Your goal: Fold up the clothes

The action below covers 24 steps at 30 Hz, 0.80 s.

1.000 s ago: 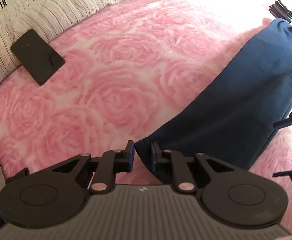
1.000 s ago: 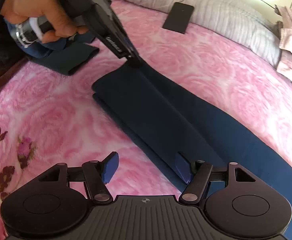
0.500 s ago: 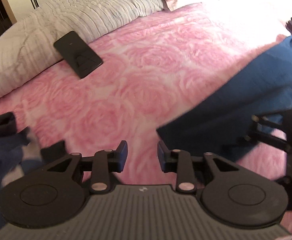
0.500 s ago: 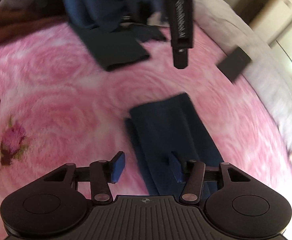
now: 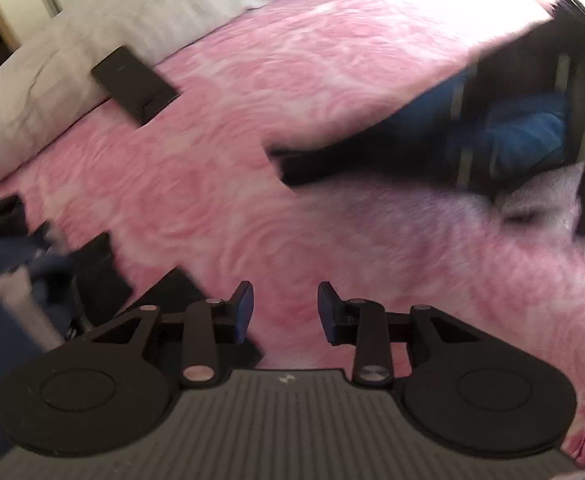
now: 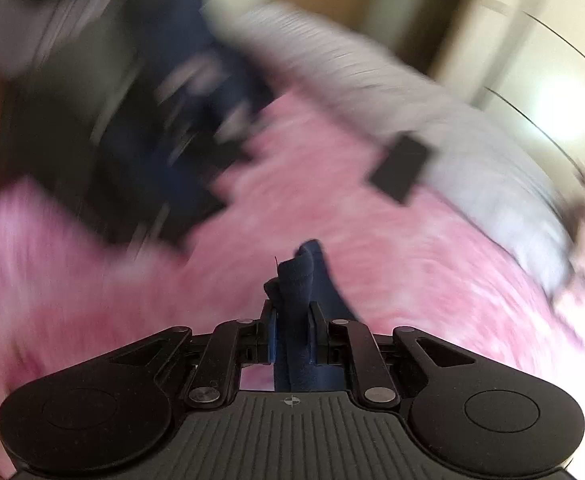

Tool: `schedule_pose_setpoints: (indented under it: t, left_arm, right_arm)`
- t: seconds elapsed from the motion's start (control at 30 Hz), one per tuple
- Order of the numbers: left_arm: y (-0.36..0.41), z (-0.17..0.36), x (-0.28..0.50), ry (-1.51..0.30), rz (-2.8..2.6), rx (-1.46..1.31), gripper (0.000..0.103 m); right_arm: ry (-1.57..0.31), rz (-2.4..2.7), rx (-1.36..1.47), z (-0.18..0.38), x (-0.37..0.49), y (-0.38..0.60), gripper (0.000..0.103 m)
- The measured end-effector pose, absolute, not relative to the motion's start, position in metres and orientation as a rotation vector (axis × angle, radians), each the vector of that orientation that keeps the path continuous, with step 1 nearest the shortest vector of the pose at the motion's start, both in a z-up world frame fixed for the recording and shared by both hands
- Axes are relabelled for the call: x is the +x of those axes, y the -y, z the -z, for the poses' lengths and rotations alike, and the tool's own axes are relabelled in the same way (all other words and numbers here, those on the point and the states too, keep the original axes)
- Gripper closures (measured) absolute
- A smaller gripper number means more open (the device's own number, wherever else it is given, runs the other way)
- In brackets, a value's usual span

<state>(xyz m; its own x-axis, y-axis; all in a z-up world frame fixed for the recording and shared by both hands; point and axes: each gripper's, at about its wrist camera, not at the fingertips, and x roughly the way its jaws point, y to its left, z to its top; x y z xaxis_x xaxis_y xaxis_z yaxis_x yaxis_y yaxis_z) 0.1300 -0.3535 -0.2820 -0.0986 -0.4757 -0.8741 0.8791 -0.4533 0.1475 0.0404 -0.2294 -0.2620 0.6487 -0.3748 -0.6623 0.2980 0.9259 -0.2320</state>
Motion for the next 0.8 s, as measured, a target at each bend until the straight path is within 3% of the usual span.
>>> schedule_pose_setpoints:
  t: [0.17, 0.37, 0.57, 0.8]
  left_arm:
    - [0.369, 0.268, 0.071, -0.47, 1.824, 1.178, 0.073]
    - [0.387, 0.263, -0.022, -0.384, 1.959, 1.232, 0.072]
    - [0.393, 0.27, -0.109, -0.336, 2.046, 1.287, 0.072]
    - [0.411, 0.277, -0.174, -0.287, 2.104, 1.324, 0.071]
  right_arm:
    - [-0.506, 0.753, 0.329, 0.191, -0.076, 0.303, 0.09]
    - [-0.26, 1.223, 0.734, 0.202, -0.265, 0.369, 0.09]
    - [-0.316, 1.291, 1.142, 0.321, -0.379, 0.426, 0.09]
    - [-0.292, 1.218, 1.061, 0.301, -0.395, 0.424, 0.09]
